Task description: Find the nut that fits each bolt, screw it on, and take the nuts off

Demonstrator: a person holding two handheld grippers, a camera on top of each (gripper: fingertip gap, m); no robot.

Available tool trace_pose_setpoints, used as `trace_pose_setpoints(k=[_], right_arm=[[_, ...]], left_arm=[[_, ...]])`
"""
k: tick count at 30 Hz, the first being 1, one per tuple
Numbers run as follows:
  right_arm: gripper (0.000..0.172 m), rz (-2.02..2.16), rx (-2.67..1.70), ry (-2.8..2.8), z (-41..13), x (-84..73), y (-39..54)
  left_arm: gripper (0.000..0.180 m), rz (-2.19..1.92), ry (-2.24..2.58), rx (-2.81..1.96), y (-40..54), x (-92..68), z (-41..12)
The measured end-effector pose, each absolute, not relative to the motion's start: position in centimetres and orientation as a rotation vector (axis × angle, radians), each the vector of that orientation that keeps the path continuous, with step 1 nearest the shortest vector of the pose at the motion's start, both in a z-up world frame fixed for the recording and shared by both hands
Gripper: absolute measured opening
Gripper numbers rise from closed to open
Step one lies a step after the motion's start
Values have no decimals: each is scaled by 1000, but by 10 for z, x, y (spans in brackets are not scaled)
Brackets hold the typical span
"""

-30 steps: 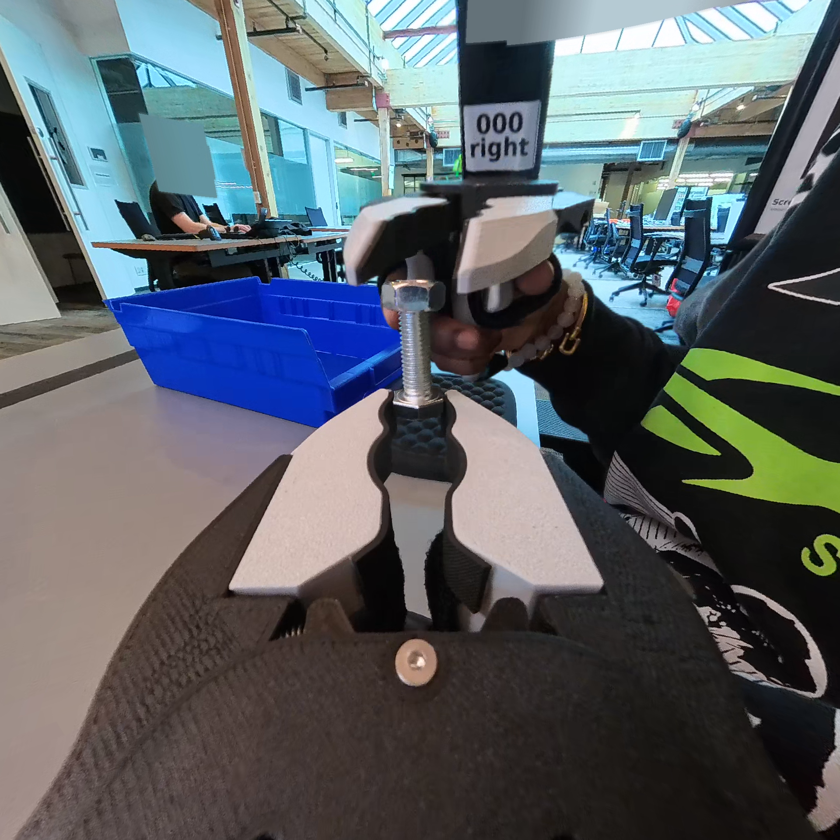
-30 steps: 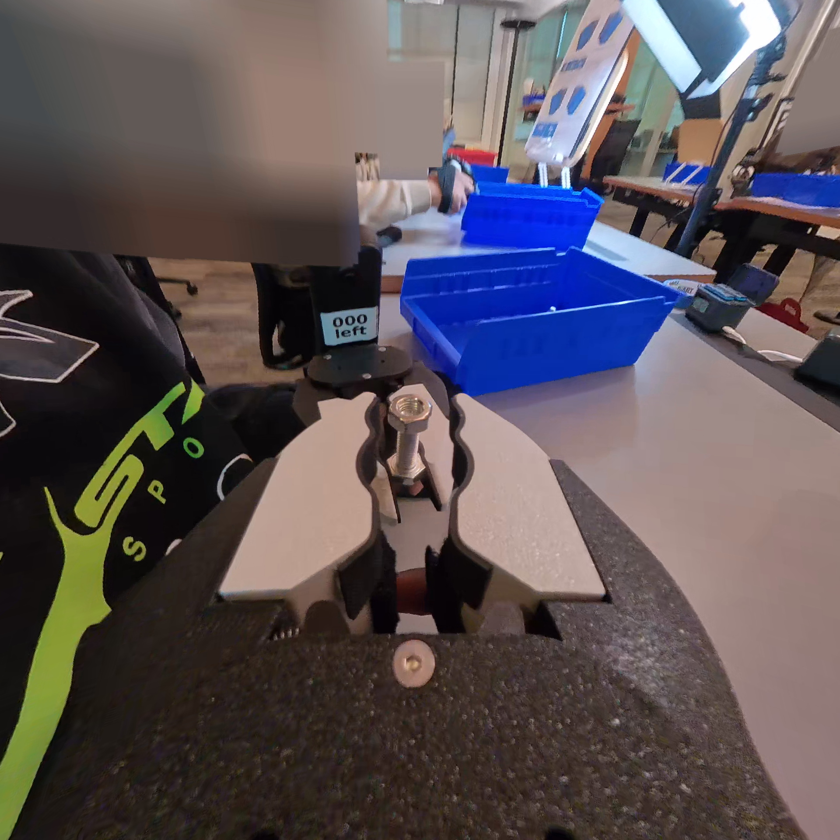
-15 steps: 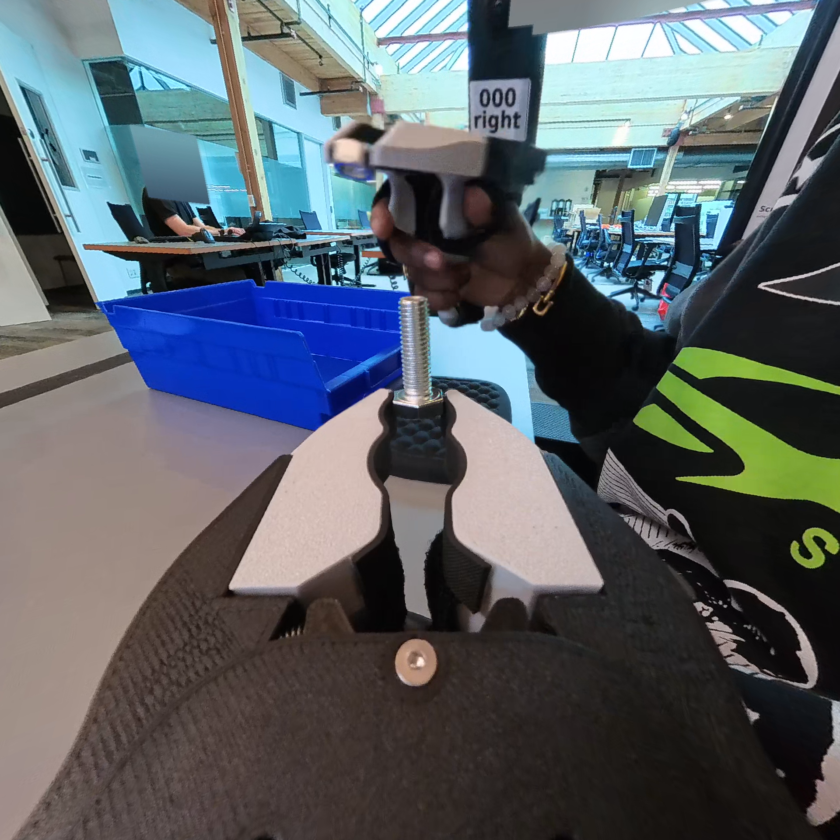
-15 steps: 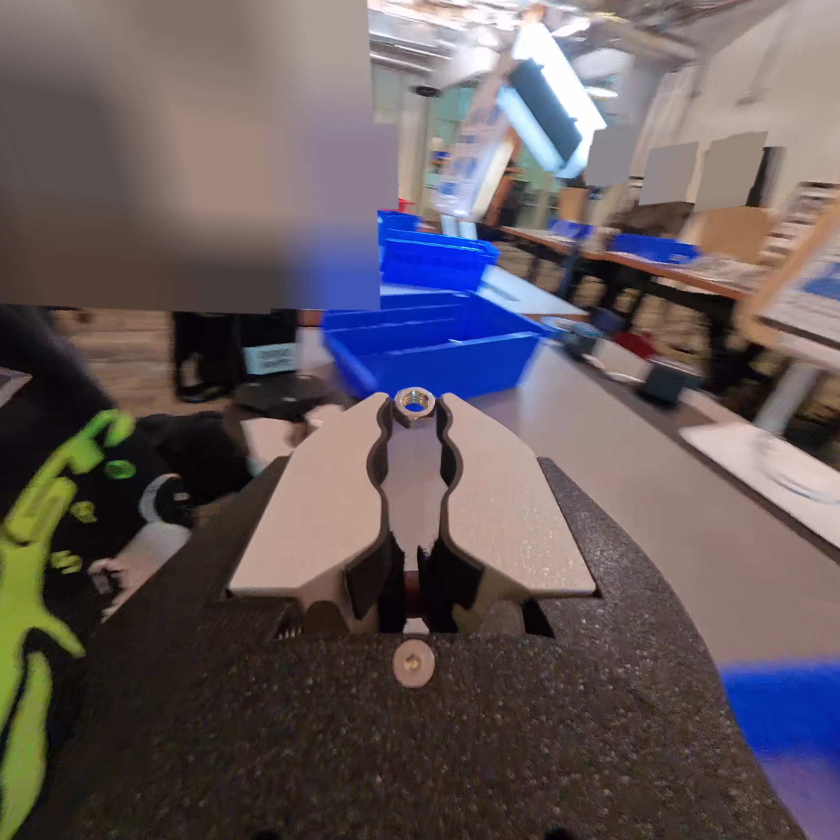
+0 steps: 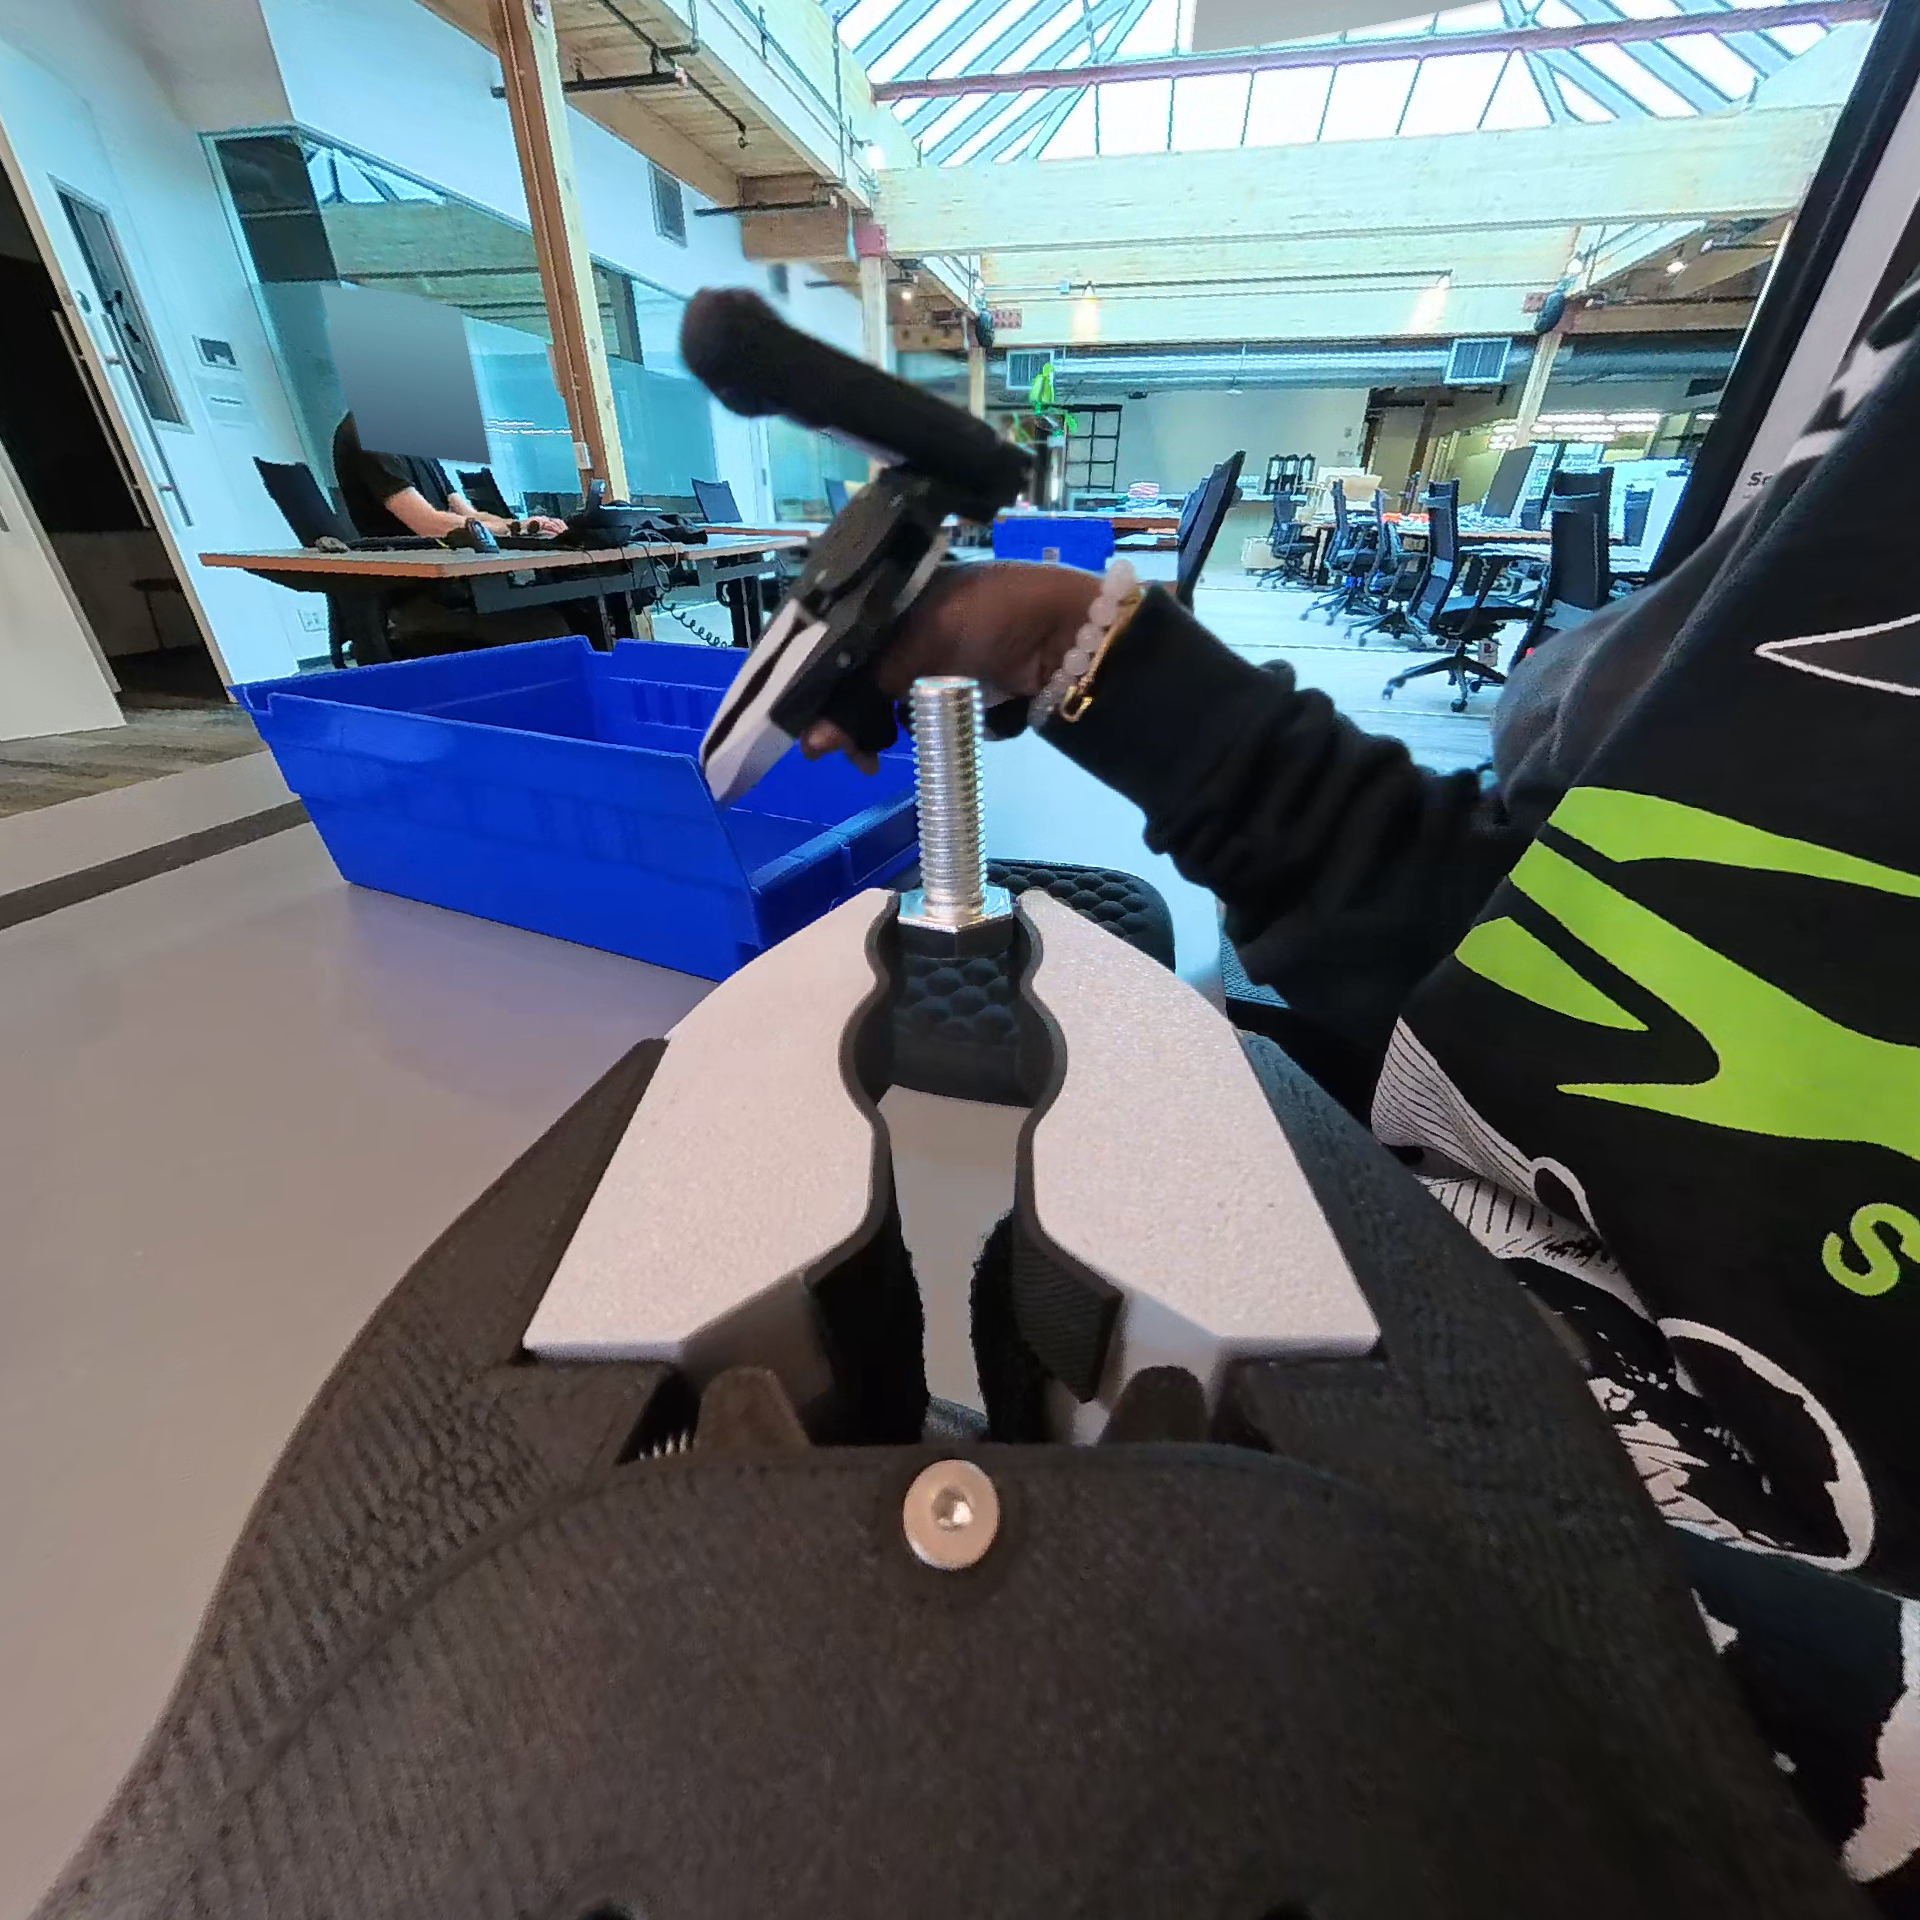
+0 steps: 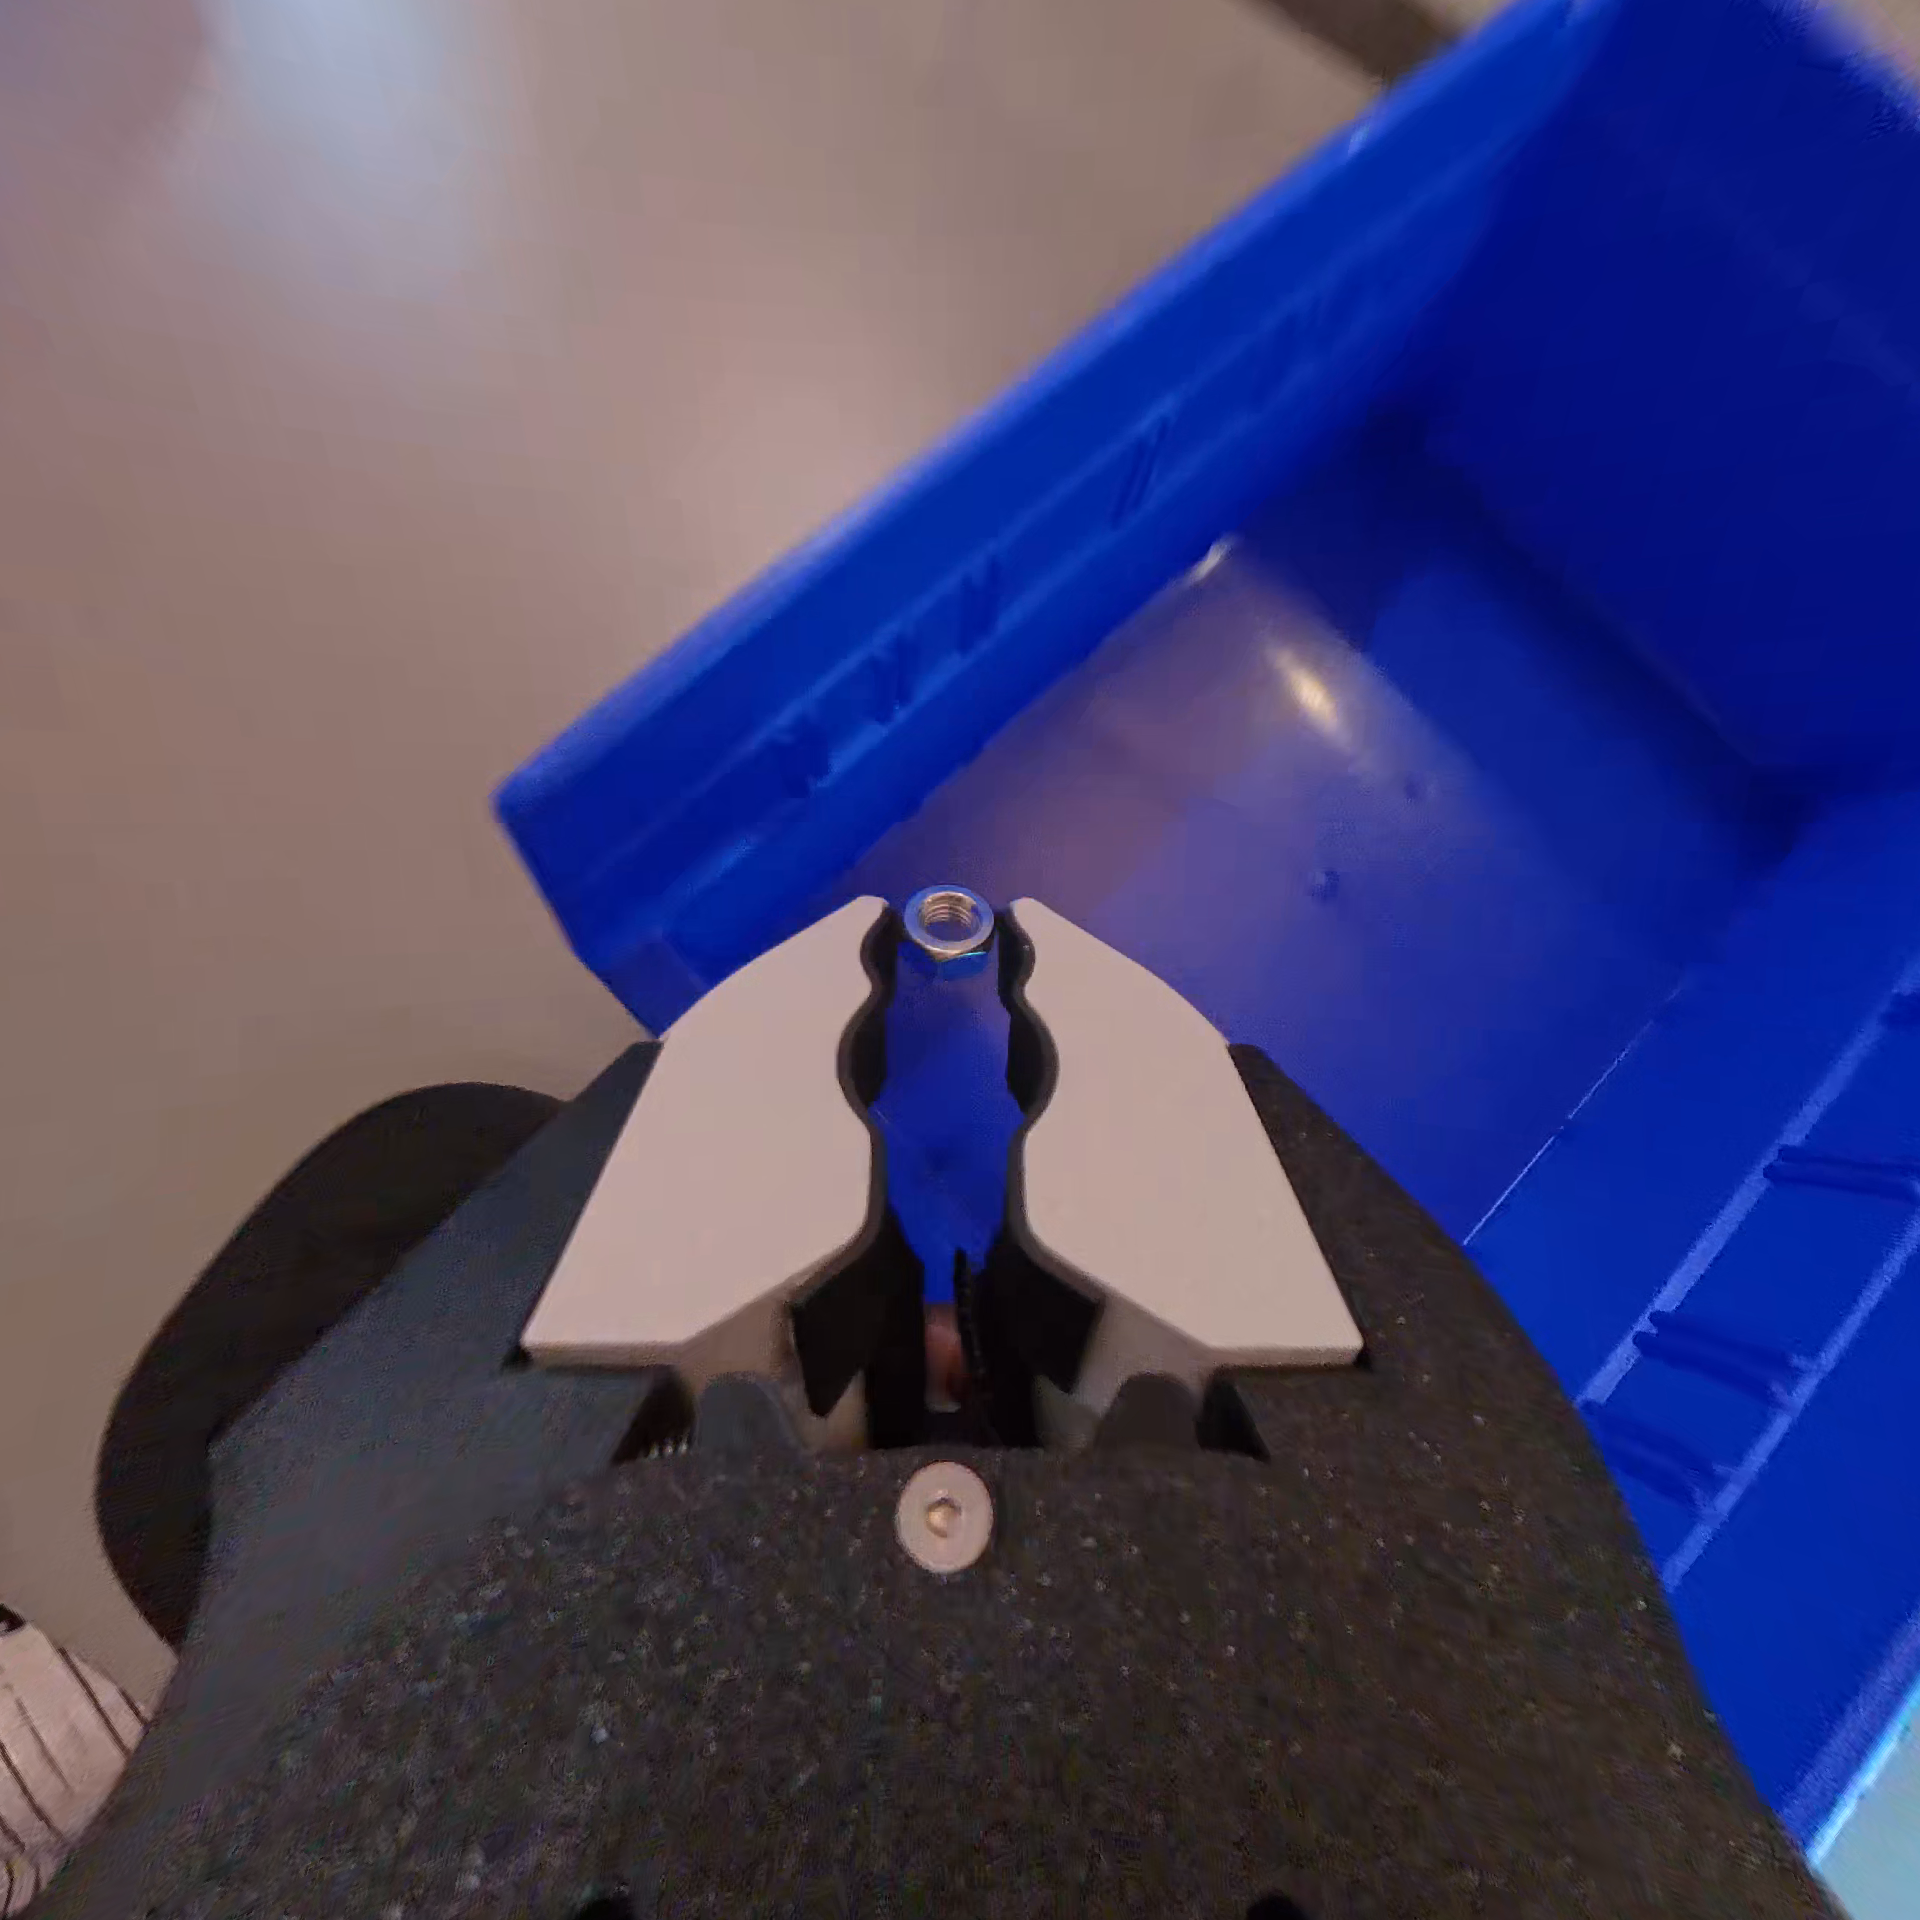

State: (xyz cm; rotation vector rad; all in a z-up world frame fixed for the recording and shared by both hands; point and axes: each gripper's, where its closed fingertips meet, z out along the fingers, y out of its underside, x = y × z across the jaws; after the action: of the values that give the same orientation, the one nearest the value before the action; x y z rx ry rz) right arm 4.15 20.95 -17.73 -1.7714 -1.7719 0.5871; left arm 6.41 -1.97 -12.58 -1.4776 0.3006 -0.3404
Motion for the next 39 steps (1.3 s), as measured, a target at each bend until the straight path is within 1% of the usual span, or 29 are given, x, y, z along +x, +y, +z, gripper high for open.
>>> trace_pose_setpoints(k=[6, 10, 12, 15, 17, 19, 21, 23, 25, 30, 33, 34, 35, 37, 38, 39], right_arm=[[19, 397, -1911, -1983, -216, 36, 225], [19, 364, -1948, -2046, -229, 39, 224], [27, 372, -1948, -2021, -226, 39, 225], [32, 420, -1900, -1905, -207, 37, 229], [32, 509, -1795, -1761, -176, 29, 229], [30, 773, -1601, -1647, -132, 16, 200], [30, 1174, -1333, -1684, -89, 14, 133], [30, 1496, -1101, -1792, -64, 27, 67], [30, 1611, -957, -1933, -63, 40, 21], [30, 1617, -769, -2125, -78, 49, -37], [22, 1612, -755, -2149, -84, 45, -49], [13, 1602, -751, -2162, -86, 44, -51], [10, 1593, -747, -2166, -88, 44, -51], [10, 1572, -745, -2164, -87, 43, -47], [10, 1557, -758, -2153, -85, 42, -43], [10, 1541, -780, -2120, -80, 40, -35]], left_arm=[[18, -344, 298, -1476, -20, 64, -126], [18, -348, 293, -1474, -20, 63, -125], [18, -350, 291, -1474, -20, 63, -125], [18, -349, 289, -1473, -20, 63, -125], [18, -347, 284, -1472, -19, 62, -125], [18, -346, 278, -1471, -19, 61, -125], [18, -347, 273, -1471, -19, 61, -124], [18, -345, 273, -1468, -19, 61, -124], [18, -341, 274, -1470, -19, 61, -124], [18, -332, 284, -1475, -19, 62, -125], [18, -330, 286, -1476, -18, 63, -126], [18, -330, 286, -1476, -18, 62, -126], [18, -330, 284, -1477, -18, 62, -126], [18, -327, 271, -1469, -18, 61, -124], [22, -327, 257, -1462, -18, 59, -123], [30, -334, 246, -1457, -18, 57, -122]])
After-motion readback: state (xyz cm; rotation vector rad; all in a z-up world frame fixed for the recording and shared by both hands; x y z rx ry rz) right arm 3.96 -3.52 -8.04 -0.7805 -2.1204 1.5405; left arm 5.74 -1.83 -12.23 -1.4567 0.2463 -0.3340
